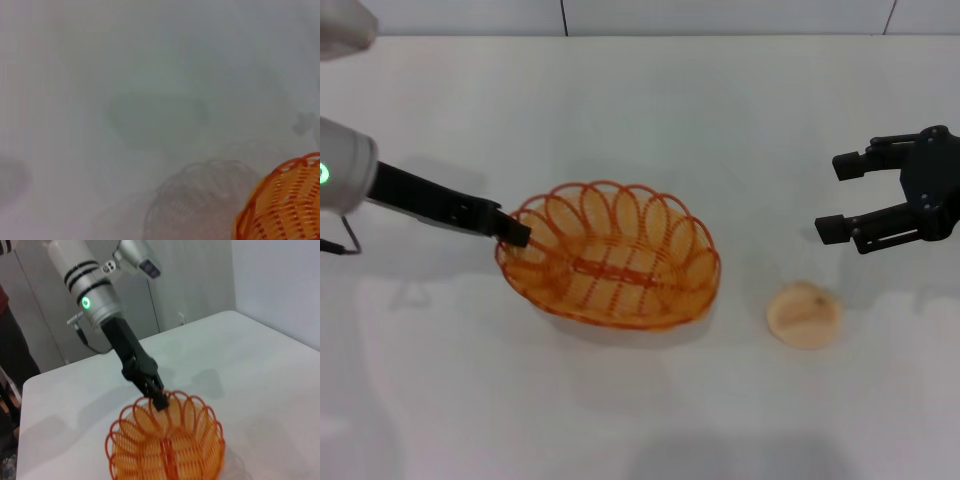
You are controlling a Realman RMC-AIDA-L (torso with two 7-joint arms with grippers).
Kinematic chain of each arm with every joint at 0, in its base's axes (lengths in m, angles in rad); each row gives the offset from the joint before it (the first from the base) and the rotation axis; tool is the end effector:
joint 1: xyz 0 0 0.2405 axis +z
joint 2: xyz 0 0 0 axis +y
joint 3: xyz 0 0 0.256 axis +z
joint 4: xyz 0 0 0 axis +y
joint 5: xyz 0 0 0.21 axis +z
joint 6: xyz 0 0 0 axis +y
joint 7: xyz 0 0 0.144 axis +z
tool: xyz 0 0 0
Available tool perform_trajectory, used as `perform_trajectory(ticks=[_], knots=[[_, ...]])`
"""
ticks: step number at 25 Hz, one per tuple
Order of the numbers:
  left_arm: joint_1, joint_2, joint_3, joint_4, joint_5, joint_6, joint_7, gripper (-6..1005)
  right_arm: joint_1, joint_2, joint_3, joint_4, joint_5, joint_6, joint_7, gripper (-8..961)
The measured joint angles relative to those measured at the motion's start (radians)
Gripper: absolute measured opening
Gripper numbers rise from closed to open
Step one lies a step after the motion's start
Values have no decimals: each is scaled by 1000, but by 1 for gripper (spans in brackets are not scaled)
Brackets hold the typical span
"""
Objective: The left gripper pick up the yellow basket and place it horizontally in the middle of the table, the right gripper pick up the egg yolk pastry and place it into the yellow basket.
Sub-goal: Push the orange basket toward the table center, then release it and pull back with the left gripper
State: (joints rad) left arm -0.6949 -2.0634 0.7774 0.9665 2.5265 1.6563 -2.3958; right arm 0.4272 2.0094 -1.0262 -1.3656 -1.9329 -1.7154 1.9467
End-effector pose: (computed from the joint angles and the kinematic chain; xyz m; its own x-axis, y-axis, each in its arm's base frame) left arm -0.2374 0.3625 0.0299 0.4793 0.8748 0.0706 0.8704 -0.4635 -0.1663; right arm 0.1838 0.3240 0.0733 0.9138 -0.2970 -0.2771 -0.3457 -0.9268 -0.1468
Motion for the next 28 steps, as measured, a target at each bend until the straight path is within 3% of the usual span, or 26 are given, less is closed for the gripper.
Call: perform_trajectory(ticks=[4,15,28], knots=[[3,-15,30,-29,-6,-45,-2,76,0,0,0,0,0,-1,1,872],[14,-17,121,-105,-117,-151,-4,76,1,-1,-1,0,0,-5,2,872],[56,-21,160,-153,-213,-202,3,75,5,-2,0,-5,0,-7,6,872]])
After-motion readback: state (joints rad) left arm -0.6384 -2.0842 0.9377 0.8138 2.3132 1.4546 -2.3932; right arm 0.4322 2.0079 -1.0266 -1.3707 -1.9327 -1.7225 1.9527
